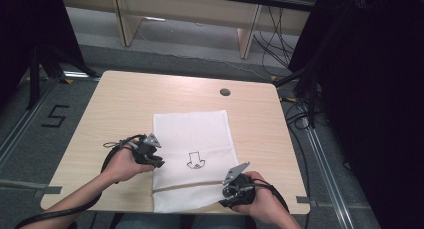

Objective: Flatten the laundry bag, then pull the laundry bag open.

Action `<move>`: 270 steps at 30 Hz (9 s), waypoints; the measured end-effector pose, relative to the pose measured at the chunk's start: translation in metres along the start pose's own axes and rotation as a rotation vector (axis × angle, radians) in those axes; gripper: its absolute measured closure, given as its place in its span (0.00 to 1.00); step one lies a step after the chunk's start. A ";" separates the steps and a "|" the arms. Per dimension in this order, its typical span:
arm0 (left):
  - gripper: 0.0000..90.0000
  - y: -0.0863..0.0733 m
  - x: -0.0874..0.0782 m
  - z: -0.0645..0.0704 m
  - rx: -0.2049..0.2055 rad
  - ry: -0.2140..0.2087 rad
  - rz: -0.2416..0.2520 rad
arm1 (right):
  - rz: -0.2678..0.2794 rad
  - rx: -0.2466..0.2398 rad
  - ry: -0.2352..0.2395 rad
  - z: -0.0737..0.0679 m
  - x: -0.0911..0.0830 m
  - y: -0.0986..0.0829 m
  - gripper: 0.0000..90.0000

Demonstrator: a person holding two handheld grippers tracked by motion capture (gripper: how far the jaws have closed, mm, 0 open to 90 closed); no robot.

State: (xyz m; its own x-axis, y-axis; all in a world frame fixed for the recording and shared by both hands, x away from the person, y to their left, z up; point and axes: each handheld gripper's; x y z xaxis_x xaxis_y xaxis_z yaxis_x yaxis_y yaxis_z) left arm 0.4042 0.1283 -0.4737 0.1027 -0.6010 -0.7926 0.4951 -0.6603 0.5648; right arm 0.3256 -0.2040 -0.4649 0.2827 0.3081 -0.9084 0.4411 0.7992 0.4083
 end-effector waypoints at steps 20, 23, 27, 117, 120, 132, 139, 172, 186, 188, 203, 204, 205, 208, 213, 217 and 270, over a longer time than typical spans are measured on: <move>0.84 0.005 0.012 0.035 0.056 -0.079 -0.006 | -0.014 0.384 -0.100 0.076 -0.014 -0.029 0.99; 0.84 0.006 0.023 0.039 0.040 -0.086 -0.001 | -0.031 0.395 -0.109 0.081 -0.008 -0.028 1.00; 0.86 0.006 0.031 0.037 0.059 -0.073 -0.051 | -0.063 0.400 -0.112 0.085 0.002 -0.021 1.00; 0.61 0.045 0.036 0.064 0.165 -0.104 0.240 | -0.017 0.579 -0.067 0.057 -0.003 -0.022 1.00; 0.62 0.050 0.044 0.071 0.176 -0.130 0.229 | -0.034 0.563 -0.071 0.056 0.001 -0.020 1.00; 0.67 0.067 0.068 0.088 0.221 -0.203 0.190 | -0.091 0.506 -0.089 0.053 0.015 -0.018 1.00; 0.69 0.071 0.075 0.093 0.283 -0.201 0.171 | -0.088 0.502 -0.101 0.051 0.015 -0.018 1.00; 0.80 0.093 0.109 0.107 0.317 -0.257 0.117 | -0.099 0.511 -0.072 0.054 0.015 -0.018 1.00; 0.81 0.095 0.125 0.107 0.320 -0.261 0.083 | -0.082 0.495 -0.063 0.056 0.017 -0.019 1.00; 0.82 0.094 0.126 0.105 0.328 -0.259 0.082 | -0.082 0.495 -0.063 0.056 0.017 -0.019 1.00; 0.88 0.100 0.140 0.111 0.333 -0.264 0.057 | -0.077 0.492 -0.058 0.056 0.017 -0.020 1.00; 0.88 0.100 0.141 0.111 0.327 -0.267 0.062 | -0.077 0.492 -0.057 0.056 0.017 -0.020 1.00; 0.89 0.099 0.141 0.111 0.317 -0.270 0.068 | -0.077 0.492 -0.057 0.056 0.017 -0.020 1.00; 0.91 0.099 0.139 0.110 0.323 -0.260 0.072 | -0.076 0.492 -0.056 0.056 0.017 -0.020 1.00; 0.91 0.102 0.138 0.113 0.326 -0.243 0.052 | -0.078 0.489 -0.057 0.056 0.017 -0.020 1.00; 0.97 0.102 0.136 0.113 0.315 -0.245 0.057 | -0.089 0.493 -0.072 0.054 0.017 -0.018 1.00; 0.97 0.095 0.109 0.111 0.333 -0.242 0.047 | -0.103 0.510 -0.066 0.054 0.015 -0.017 1.00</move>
State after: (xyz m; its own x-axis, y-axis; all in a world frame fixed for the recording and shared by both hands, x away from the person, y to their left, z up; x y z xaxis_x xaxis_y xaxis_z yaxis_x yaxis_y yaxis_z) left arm 0.3670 -0.0500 -0.4810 -0.1066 -0.6960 -0.7101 0.1848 -0.7156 0.6737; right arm 0.3682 -0.2411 -0.4811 0.2620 0.1943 -0.9453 0.8235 0.4658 0.3239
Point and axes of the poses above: each handheld gripper's, and its own axes: x roughly forward along the jaws, y roughly out of its top, z roughly to its right, and after that the axes turned 12 degrees about -y, right-handed
